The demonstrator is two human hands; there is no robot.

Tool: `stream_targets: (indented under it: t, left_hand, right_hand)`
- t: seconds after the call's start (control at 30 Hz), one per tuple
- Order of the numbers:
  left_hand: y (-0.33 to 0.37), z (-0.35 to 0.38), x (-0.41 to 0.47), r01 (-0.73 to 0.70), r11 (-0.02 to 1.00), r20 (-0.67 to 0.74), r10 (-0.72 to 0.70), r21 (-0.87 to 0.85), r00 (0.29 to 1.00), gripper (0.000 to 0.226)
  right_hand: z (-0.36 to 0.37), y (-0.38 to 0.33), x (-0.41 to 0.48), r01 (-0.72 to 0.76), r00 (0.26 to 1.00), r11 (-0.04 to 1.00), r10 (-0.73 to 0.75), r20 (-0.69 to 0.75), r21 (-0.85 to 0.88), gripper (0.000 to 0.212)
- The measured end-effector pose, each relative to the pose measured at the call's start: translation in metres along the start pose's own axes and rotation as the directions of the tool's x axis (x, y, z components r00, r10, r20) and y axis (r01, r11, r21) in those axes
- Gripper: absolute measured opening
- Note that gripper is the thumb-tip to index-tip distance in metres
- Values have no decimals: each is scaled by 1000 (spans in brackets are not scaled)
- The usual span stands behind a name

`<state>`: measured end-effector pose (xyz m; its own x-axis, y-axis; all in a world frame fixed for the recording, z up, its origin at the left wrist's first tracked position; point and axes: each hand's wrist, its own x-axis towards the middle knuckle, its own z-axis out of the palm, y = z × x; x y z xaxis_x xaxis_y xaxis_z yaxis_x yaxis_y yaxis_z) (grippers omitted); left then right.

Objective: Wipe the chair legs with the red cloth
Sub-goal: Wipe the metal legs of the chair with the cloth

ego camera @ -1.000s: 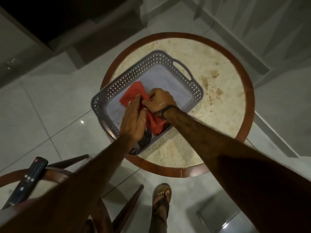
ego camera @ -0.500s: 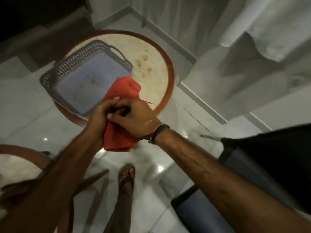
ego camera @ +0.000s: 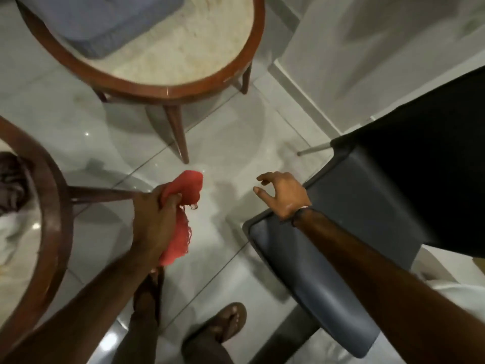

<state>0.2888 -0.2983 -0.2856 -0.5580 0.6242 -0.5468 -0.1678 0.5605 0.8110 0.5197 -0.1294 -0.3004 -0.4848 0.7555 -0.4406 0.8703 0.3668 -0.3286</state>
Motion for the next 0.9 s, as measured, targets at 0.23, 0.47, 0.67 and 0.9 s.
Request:
stream_targets:
  t: [0.23, 0.47, 0.67, 0.9]
  left_hand:
    - [-110, 57, 54, 51, 975, 99, -74, 218, 992, 33]
    - [-161, 146, 68, 170, 985, 463, -134, -37, 876, 46]
    - [-170, 122, 87, -541, 792, 786, 134, 281, 604, 64]
    - [-177, 141, 89, -826, 458, 804, 323, 328, 499, 55]
  right_hand:
    - [75, 19, 7, 34, 980, 988, -63, -191, -150, 50]
    - [89, 30, 9, 130, 929, 986, -157, -334, -102, 47]
    - [93, 35, 9, 133, 922, 987, -156, -353, -87, 49]
    - [92, 32, 10, 152, 923, 982, -183, -340, -115, 45]
